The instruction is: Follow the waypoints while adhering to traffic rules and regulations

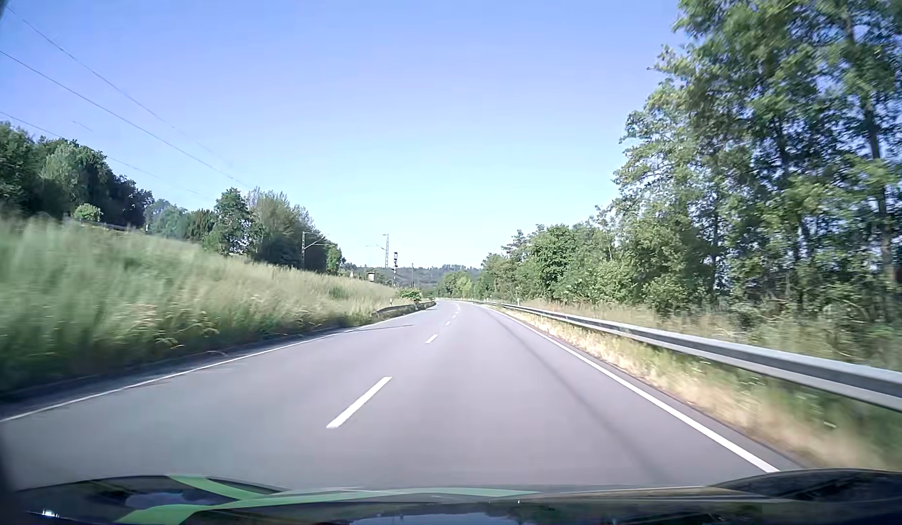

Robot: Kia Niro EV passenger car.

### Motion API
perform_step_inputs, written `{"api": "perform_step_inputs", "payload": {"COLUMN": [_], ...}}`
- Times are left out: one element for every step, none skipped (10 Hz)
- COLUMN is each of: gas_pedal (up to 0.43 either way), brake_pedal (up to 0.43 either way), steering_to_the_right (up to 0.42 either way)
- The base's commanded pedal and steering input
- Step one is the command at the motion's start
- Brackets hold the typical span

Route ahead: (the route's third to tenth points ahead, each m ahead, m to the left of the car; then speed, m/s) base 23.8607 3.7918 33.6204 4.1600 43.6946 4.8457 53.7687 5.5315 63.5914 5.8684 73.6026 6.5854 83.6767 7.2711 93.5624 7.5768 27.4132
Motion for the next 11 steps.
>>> {"api": "perform_step_inputs", "payload": {"gas_pedal": [0.26,0.26,0.268,0.28,0.28,0.28,0.28,0.28,0.28,0.28,0.268], "brake_pedal": [0.0,0.0,0.0,0.0,0.0,0.0,0.0,0.0,0.0,0.0,0.0], "steering_to_the_right": [-0.004,-0.004,-0.004,-0.004,-0.004,-0.004,-0.004,-0.004,-0.004,-0.004,-0.004]}}
